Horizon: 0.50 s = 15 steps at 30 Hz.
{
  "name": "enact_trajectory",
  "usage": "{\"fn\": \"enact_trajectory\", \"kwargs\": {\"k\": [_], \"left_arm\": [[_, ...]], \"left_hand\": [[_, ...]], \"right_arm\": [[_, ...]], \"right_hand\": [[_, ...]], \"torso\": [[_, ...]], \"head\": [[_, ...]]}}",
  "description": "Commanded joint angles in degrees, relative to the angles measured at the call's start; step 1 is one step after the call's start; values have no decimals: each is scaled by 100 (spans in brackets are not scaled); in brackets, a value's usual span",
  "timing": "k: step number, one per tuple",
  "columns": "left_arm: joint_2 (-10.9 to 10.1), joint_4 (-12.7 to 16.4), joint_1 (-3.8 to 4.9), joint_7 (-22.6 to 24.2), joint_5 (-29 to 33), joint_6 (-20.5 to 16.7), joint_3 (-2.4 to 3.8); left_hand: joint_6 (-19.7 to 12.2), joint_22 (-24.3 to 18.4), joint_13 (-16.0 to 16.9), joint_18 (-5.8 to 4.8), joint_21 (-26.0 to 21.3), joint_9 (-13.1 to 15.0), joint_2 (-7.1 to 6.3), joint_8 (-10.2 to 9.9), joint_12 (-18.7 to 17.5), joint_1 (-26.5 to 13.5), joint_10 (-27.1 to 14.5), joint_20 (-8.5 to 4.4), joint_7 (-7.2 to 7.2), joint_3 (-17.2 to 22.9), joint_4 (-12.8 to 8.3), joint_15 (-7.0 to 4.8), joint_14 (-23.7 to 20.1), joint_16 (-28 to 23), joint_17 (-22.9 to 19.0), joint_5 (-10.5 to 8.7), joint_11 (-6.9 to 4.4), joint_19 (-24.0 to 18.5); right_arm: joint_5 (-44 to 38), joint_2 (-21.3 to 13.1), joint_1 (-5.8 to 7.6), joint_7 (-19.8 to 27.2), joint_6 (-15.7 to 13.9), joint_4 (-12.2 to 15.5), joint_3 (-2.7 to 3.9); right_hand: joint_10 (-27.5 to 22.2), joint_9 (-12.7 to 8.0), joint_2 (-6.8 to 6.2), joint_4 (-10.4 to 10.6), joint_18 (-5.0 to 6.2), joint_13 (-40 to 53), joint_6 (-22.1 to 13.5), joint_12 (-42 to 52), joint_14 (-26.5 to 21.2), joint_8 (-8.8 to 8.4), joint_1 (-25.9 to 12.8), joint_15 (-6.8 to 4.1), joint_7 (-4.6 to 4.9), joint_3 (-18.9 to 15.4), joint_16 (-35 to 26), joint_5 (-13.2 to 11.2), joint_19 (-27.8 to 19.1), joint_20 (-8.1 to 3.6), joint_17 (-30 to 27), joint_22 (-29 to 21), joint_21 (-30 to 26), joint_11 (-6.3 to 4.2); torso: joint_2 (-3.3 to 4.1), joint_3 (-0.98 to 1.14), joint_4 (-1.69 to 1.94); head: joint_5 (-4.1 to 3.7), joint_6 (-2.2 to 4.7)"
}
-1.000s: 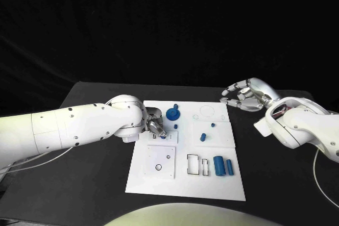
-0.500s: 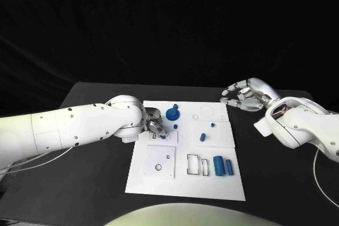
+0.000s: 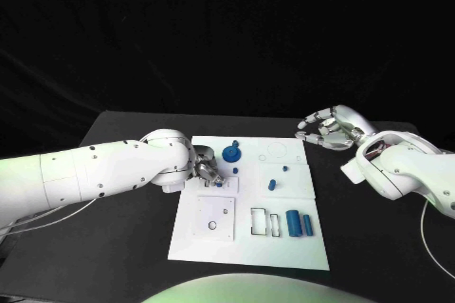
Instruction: Assemble the parts on the task board
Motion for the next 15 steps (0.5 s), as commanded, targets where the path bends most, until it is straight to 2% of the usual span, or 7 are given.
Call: {"fn": "enact_trajectory", "kwargs": {"k": [1,5,8,15], "left_arm": [[-33,55,2,-21,73,4,31],[-76,93,37,-28,125,-12,97],[-112,123,97,-32,166,0,158],[-174,133,244,-62,268,103,284]], "left_hand": [[-22,465,-25,-67,-19,-11,21,-28,8,-33,-7,-2,44,-86,8,-39,575,24,1467,35,25,24],[-43,463,-83,-66,-22,-15,40,-41,-30,-58,-42,0,52,-214,15,-36,571,17,1454,39,32,24],[-54,462,-95,-66,-25,-15,71,-46,-28,-106,-57,5,59,-384,19,-31,571,17,1453,41,38,22],[-105,409,-208,-53,-56,-19,125,-69,-94,-107,-132,11,72,-710,17,-24,551,-23,1380,51,50,-14]], "right_arm": [[-57,1,-4,23,50,1,0],[-57,8,-7,21,49,-9,-1],[-56,14,-10,21,49,-17,-1],[-67,19,-19,20,52,-31,-1]], "right_hand": [[-23,9,7,41,76,594,-28,-37,463,20,-68,-18,2,-8,-20,-11,15,-48,903,874,-39,-17],[-25,9,7,42,76,592,-28,-39,463,20,-68,-18,2,-9,-21,-13,15,-48,902,874,-39,-17],[-25,9,7,42,76,592,-28,-39,463,20,-68,-18,2,-9,-21,-13,15,-48,902,874,-39,-17],[-25,9,7,42,76,592,-28,-39,463,20,-68,-18,2,-9,-21,-13,15,-48,902,874,-39,-17]], "torso": [[-3,1,0],[-9,5,3],[-10,9,-1],[-1,2,-5]], "head": [[-7,16],[8,27],[17,39],[27,74]]}}
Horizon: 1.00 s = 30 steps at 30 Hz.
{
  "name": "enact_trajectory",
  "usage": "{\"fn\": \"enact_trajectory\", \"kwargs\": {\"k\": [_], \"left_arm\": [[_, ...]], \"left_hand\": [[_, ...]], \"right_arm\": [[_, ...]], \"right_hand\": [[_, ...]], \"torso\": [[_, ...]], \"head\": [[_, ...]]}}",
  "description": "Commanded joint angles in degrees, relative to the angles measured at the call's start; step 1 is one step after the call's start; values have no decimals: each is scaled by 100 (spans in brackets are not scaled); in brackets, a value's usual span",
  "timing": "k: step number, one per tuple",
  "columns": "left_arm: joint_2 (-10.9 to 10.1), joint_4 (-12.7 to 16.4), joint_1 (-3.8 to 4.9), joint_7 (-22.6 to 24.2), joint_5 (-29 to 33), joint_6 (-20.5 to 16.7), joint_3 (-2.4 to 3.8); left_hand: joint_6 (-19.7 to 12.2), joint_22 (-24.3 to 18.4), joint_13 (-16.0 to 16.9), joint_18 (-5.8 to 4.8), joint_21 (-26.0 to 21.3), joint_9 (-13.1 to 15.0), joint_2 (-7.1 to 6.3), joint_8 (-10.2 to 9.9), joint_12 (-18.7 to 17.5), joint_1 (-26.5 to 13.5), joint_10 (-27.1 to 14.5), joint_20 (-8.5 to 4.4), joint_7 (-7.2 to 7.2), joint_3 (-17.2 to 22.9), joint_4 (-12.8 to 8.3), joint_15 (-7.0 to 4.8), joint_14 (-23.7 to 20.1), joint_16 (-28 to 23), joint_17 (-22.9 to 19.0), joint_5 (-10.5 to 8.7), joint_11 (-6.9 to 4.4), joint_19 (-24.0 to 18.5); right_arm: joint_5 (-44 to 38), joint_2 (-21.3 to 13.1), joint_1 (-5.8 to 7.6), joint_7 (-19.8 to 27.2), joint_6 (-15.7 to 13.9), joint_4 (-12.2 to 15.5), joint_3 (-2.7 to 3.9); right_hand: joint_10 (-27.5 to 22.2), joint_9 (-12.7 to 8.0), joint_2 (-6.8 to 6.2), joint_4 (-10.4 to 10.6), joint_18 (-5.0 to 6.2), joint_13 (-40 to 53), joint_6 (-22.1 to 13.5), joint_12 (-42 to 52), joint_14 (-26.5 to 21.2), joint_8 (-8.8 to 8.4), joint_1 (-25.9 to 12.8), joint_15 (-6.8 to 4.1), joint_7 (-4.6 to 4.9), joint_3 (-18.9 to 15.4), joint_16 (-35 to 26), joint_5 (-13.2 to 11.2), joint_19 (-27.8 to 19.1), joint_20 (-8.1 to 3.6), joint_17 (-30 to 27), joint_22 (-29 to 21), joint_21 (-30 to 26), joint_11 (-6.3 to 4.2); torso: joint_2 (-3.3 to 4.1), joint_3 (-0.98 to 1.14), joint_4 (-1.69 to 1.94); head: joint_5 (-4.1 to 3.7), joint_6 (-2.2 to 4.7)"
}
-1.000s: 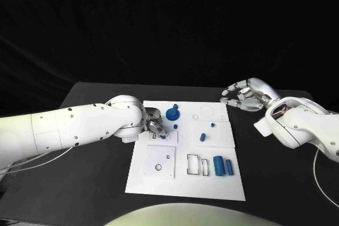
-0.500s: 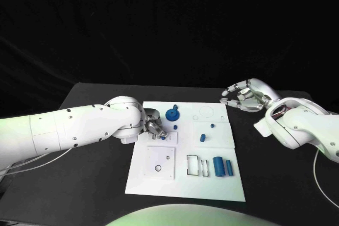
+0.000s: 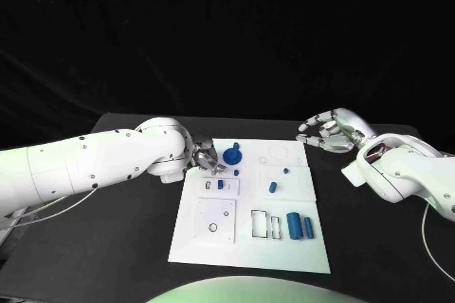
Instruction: Assemble the parts on the task board
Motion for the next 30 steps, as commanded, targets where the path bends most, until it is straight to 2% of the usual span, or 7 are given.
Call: {"fn": "enact_trajectory", "kwargs": {"k": [1,5,9,12,15,18,30], "left_arm": [[-17,2,58,-36,172,126,52],[-23,-177,254,-16,283,290,126],[25,-492,443,20,304,451,154],[92,-716,511,39,271,455,159],[169,-885,541,57,187,477,147],[238,-1014,552,67,140,544,103],[529,-1561,471,59,16,1004,-115]], "left_hand": [[-96,363,-101,-43,-57,-18,49,-70,-90,18,-105,16,30,-96,-9,-18,541,-42,1345,35,1,-47],[-550,176,-546,-5,-165,-315,110,-596,-423,132,-420,136,281,-286,-6,145,485,-153,1146,41,208,-181],[-629,139,-602,6,-191,-454,79,-789,-452,196,-472,195,360,-399,-4,203,474,-177,1103,29,273,-206],[-637,112,-666,13,-208,-499,82,-840,-497,227,-516,217,383,-446,-6,225,467,-190,1080,27,297,-225],[-1042,113,-839,12,-214,-689,127,-1160,-600,296,-603,280,502,-530,-4,307,469,-185,1086,30,396,-224],[-869,118,-865,13,-214,-706,164,-1085,-595,298,-607,308,500,-597,0,321,471,-180,1093,19,402,-220],[-861,123,-867,12,-213,-710,167,-1082,-594,299,-607,310,499,-603,-1,322,473,-176,1099,17,401,-217]], "right_arm": [[-68,4,-8,20,53,-4,0],[-71,3,-15,20,56,-11,0],[-69,3,-20,16,62,-18,0],[-68,5,-22,15,65,-22,0],[-67,4,-23,14,66,-22,0],[-67,3,-24,12,68,-22,0],[-67,1,-25,14,68,-14,0]], "right_hand": [[-25,9,7,27,76,593,-28,-39,463,20,-68,-18,2,7,-21,-13,15,-48,903,875,-39,-17],[-25,9,7,27,76,593,-28,-39,463,20,-68,-18,2,7,-21,-13,15,-48,903,875,-39,-17],[-25,9,7,27,76,593,-28,-39,463,20,-68,-18,2,7,-21,-13,15,-48,903,875,-39,-17],[-17,10,11,38,73,601,-30,-31,464,25,-68,-19,0,2,-20,-27,22,-49,909,883,-29,-19],[-17,10,11,38,73,601,-30,-31,464,25,-68,-19,0,2,-20,-27,22,-49,909,883,-29,-19],[-17,10,11,38,73,601,-30,-31,464,25,-68,-19,0,2,-20,-27,22,-49,909,883,-29,-19],[-17,11,16,42,75,600,-29,-31,465,29,-63,-20,-1,2,-19,-29,18,-49,912,879,-37,-21]], "torso": [[6,-3,-5],[9,-5,-5],[5,5,0],[14,1,-3],[26,-11,-6],[23,-14,5],[17,-10,-8]], "head": [[1,19],[8,39],[14,58],[18,78],[5,83],[0,75],[5,47]]}}
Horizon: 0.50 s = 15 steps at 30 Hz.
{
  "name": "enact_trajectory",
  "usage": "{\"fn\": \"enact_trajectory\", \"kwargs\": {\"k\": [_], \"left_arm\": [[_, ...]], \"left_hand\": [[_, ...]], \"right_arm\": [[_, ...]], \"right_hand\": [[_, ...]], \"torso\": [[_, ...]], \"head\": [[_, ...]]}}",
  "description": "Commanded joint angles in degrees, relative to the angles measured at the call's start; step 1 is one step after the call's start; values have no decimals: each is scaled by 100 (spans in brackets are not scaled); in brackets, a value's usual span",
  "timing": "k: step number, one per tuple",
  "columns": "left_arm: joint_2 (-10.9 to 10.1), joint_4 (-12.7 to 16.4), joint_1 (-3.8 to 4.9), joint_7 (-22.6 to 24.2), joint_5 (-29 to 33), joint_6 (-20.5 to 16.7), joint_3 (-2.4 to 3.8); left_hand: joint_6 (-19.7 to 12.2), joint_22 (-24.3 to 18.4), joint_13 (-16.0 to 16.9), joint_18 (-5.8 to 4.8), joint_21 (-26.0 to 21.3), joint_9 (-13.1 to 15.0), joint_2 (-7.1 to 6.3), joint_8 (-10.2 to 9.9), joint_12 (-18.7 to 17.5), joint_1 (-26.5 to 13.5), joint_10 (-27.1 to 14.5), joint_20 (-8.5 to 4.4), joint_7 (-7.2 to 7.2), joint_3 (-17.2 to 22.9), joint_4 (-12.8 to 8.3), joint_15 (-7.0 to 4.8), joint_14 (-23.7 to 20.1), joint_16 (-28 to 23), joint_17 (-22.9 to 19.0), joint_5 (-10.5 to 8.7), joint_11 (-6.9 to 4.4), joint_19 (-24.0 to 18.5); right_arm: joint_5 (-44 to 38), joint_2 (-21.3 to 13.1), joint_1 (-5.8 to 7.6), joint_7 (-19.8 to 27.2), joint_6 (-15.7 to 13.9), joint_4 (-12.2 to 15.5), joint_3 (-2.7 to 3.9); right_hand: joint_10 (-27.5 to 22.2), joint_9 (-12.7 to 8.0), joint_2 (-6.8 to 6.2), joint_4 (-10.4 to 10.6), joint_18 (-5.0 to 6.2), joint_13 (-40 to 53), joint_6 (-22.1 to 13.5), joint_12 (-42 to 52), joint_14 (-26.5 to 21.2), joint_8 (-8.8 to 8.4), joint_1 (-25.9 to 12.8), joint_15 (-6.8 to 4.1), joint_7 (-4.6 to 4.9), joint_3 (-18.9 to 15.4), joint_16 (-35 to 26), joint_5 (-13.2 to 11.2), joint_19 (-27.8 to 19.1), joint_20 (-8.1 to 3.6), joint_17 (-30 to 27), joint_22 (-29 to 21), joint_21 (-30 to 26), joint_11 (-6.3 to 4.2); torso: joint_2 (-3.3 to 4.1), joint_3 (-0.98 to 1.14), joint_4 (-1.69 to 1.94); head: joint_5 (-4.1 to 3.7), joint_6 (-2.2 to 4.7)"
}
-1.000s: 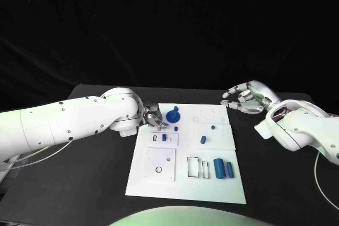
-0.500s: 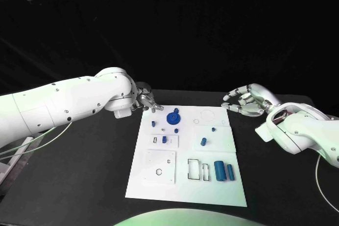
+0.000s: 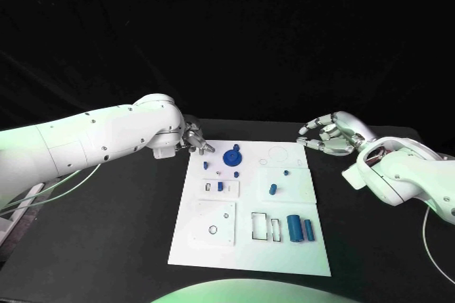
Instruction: Assemble the parts on the task board
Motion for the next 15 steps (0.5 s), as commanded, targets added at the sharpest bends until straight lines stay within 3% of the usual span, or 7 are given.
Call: {"fn": "enact_trajectory", "kwargs": {"k": [1,15], "left_arm": [[66,-106,-35,38,-80,413,-23],[206,-291,-159,36,-71,553,-63]], "left_hand": [[34,116,-12,14,-21,-9,18,34,-15,59,-31,35,-7,-33,-2,43,483,-21,1097,-4,1,13],[11,85,-44,22,-38,-32,22,16,-34,74,-59,40,0,-51,-4,49,480,-25,1090,-5,8,-9]], "right_arm": [[-57,5,-4,16,67,7,0],[-60,8,-6,12,67,10,0]], "right_hand": [[-17,6,16,42,74,601,-29,-31,465,29,-63,-20,-2,2,-19,-29,18,-49,913,875,-37,-21],[-17,6,16,42,74,601,-29,-31,465,29,-63,-20,-2,2,-19,-29,18,-49,913,875,-37,-21]], "torso": [[-2,-1,-9],[2,5,-10]], "head": [[3,-13],[5,-30]]}}
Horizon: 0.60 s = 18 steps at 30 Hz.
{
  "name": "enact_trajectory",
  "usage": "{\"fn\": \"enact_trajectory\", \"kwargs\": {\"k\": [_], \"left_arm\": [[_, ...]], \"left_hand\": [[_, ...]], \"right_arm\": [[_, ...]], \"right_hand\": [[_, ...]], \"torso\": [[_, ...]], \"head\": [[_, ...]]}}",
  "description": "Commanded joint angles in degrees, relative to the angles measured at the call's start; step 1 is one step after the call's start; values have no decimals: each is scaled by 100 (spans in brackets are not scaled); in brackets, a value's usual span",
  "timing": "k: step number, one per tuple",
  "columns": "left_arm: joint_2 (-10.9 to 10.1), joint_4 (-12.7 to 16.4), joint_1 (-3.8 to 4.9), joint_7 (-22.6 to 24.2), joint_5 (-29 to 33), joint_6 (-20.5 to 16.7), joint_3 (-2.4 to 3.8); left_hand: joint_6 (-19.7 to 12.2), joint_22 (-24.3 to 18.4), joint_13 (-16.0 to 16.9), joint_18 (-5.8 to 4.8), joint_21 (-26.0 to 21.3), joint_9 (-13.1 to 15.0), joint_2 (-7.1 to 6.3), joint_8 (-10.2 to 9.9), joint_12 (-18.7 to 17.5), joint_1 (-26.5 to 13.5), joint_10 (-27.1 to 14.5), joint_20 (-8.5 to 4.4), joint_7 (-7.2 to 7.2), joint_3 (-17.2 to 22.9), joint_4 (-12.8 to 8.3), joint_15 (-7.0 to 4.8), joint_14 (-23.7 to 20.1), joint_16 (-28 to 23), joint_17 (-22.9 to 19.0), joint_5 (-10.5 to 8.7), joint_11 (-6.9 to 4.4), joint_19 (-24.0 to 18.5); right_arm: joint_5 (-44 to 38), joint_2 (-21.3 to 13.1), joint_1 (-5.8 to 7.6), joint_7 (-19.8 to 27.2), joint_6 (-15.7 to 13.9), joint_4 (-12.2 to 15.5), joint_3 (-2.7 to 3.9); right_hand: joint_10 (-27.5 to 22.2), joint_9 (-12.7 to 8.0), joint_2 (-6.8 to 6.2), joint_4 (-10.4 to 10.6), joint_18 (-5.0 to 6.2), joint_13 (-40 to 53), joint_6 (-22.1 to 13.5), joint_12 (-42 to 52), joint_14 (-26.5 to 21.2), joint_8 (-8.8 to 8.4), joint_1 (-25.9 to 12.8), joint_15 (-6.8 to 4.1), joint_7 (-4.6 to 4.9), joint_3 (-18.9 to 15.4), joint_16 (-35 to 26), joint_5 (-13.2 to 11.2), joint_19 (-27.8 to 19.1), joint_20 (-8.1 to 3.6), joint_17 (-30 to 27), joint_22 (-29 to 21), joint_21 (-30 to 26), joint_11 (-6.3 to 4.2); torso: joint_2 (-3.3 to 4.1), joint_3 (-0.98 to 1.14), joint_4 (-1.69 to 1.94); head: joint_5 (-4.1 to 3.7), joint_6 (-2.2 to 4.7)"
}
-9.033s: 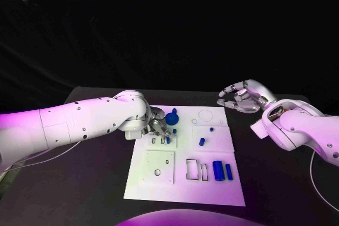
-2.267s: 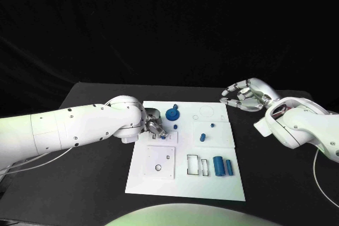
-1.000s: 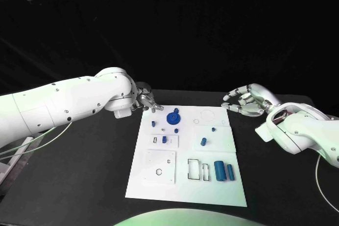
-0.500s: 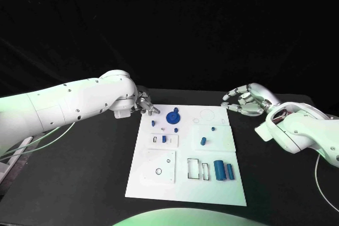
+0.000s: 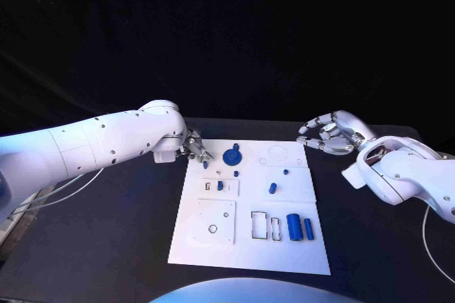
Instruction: Assemble the parts on the task board
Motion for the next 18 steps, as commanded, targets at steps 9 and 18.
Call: {"fn": "enact_trajectory", "kwargs": {"k": [9,18], "left_arm": [[37,16,-23,54,27,242,-4],[34,-15,-26,49,42,219,-5]], "left_hand": [[113,96,5,21,-9,-20,72,71,20,119,-29,49,-22,-23,7,42,485,-14,1107,0,-29,-3],[224,108,-12,20,-9,3,212,222,61,453,-20,25,-81,124,-15,0,486,-9,1110,8,-81,3]], "right_arm": [[-62,9,-4,4,74,5,0],[-62,3,-4,0,77,5,0]], "right_hand": [[-17,7,16,43,75,598,-30,-31,465,29,-63,-20,-2,2,-19,-29,18,-49,914,876,-37,-21],[-11,8,25,50,74,603,-31,-26,466,35,-53,-22,-3,3,-19,-31,21,-51,916,879,-34,-23]], "torso": [[-9,12,6],[-5,9,4]], "head": [[-2,-26],[-2,-32]]}}
